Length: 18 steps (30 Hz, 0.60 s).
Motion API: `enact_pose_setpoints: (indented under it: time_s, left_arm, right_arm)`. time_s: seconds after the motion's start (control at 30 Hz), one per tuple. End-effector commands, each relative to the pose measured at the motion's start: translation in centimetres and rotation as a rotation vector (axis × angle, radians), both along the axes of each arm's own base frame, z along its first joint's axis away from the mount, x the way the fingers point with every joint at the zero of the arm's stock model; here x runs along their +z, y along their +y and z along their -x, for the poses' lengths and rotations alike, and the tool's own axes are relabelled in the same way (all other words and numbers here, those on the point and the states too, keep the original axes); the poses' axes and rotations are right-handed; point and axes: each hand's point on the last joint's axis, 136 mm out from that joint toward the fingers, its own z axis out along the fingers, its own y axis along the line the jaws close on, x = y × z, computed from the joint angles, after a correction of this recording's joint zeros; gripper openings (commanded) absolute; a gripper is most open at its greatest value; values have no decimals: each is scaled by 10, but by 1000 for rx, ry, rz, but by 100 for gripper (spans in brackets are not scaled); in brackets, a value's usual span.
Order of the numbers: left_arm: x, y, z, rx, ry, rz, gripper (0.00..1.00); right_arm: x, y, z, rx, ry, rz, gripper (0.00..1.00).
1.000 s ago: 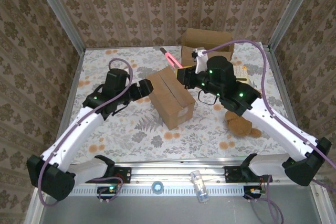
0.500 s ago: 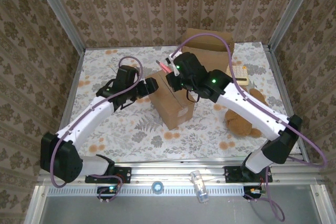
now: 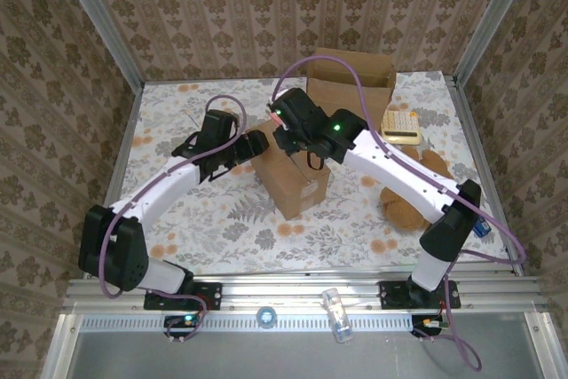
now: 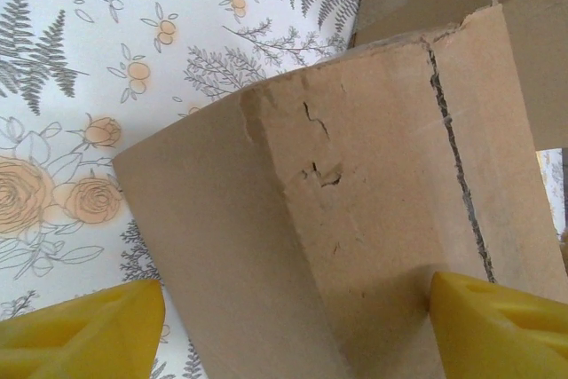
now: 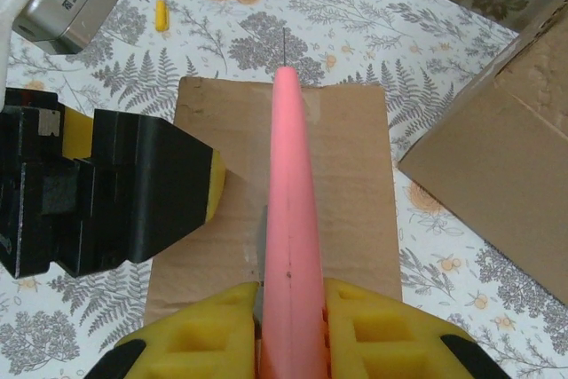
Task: Unpack the express box
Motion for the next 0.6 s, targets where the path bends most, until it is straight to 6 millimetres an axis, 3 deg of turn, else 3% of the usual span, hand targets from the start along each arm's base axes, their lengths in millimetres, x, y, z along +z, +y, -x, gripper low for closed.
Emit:
enact_pose_setpoints:
  time_s: [0.0,0.07,0.1,0.57]
  left_arm:
    - [0,-5,-4,-10,-7,36,77]
    - [-4,-5,-5,-10,0,32,77]
    - [-6,4,-10,17,2,33,77]
    - [-22,7,-1,23,29,57,74]
  right_arm:
    - [-2,-1,0,-16,5,48,0]
    - [-7,0,-2,-19,11,58,0]
    - [-9,2,-3,-19,13,64,0]
    - [-24,3,-14,-83,3,113,0]
